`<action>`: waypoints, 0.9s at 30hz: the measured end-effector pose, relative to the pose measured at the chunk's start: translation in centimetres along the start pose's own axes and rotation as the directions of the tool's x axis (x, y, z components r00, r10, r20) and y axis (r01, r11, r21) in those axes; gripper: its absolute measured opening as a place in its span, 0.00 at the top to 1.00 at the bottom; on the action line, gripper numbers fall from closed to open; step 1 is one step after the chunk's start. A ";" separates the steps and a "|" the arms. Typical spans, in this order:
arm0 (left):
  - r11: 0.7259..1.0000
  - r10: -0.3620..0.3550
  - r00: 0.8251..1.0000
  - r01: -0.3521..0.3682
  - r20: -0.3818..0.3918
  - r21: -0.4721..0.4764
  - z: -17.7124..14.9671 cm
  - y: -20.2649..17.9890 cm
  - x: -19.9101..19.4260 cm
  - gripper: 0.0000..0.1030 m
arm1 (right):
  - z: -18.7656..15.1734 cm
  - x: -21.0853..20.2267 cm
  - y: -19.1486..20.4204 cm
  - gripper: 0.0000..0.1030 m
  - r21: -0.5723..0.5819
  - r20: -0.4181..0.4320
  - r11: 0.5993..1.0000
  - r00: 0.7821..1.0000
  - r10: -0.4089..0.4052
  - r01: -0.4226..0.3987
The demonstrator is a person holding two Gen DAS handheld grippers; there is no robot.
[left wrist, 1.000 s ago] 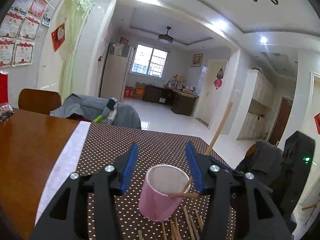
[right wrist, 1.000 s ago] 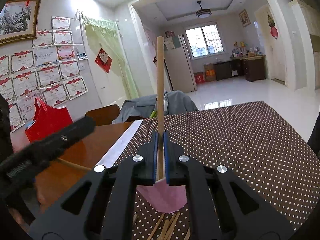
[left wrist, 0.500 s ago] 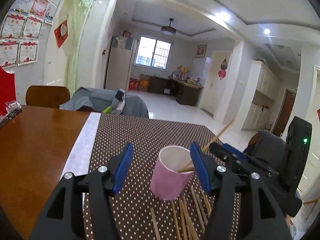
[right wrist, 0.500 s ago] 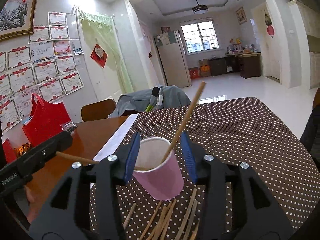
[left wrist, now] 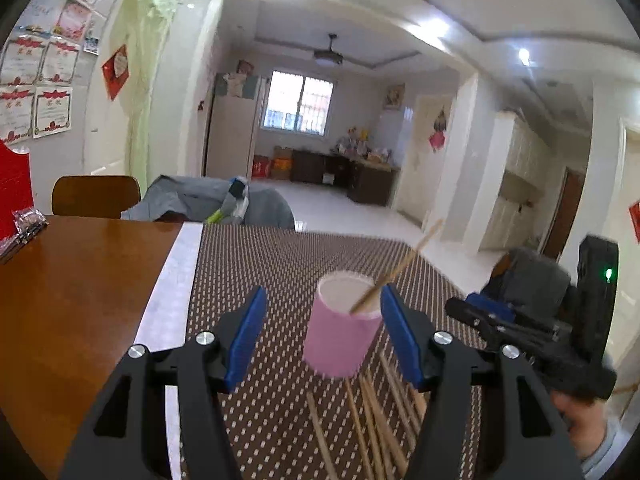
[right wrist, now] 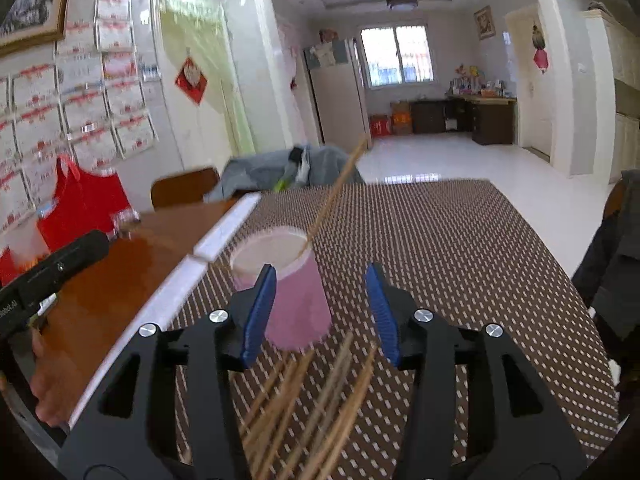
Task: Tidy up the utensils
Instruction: 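Grasp another chopstick with the left tool while the right tool grasps one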
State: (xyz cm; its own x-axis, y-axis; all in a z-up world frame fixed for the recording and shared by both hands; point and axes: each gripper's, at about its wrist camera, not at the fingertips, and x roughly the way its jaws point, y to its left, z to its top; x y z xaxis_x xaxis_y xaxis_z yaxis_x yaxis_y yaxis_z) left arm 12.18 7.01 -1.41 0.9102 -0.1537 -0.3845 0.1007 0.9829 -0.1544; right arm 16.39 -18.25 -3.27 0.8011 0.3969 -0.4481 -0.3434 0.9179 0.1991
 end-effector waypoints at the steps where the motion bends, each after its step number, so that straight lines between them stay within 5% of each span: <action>1: 1.000 0.001 1.000 -0.001 -0.021 0.007 -0.4 -0.1 0.2 0.43 | -0.5 0.1 -0.1 0.54 -0.009 -0.031 1.000 0.999 -0.007 0.007; 5: 1.000 0.001 0.985 0.004 -0.174 0.029 -2.8 -0.4 1.9 0.43 | -2.4 0.6 -0.5 0.54 -0.029 -0.141 1.000 0.990 -0.014 0.010; 8: 0.998 0.009 0.937 0.011 -0.350 0.056 -5.0 -0.7 4.3 0.43 | -3.5 1.1 -0.9 0.54 -0.033 -0.210 0.999 0.978 -0.017 0.010; 10: 0.998 0.012 0.887 0.017 -0.461 0.059 -6.7 -0.9 5.9 0.43 | -4.2 1.4 -1.0 0.54 -0.037 -0.249 0.999 0.968 -0.027 0.019; 14: 0.997 0.039 0.812 0.011 -0.582 0.081 -8.9 -1.1 7.8 0.43 | -5.2 2.2 -1.4 0.54 -0.035 -0.333 0.999 0.942 -0.035 0.024; 18: 0.996 0.056 0.783 -0.003 -0.619 0.086 -9.9 -1.1 8.6 0.45 | -5.7 2.7 -1.5 0.54 -0.032 -0.392 0.999 0.919 -0.031 0.020; 20: 0.997 0.054 0.765 -0.005 -0.642 0.078 -10.2 -0.9 9.0 0.60 | -5.8 2.9 -1.3 0.54 -0.041 -0.414 0.999 0.909 -0.038 0.023; 27: 0.995 0.081 0.771 -0.028 -0.631 0.093 -10.1 -0.6 9.6 0.91 | -6.9 4.3 -1.7 0.55 -0.027 -0.485 0.999 0.873 -0.050 0.042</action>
State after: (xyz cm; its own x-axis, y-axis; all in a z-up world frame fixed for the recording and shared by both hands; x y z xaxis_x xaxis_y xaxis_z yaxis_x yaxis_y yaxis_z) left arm 16.84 3.96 -14.17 0.4566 -0.1036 -0.8836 0.1125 0.9919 -0.0582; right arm 17.04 -18.06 -11.55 0.4789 0.3037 -0.8237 -0.3227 0.9335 0.1566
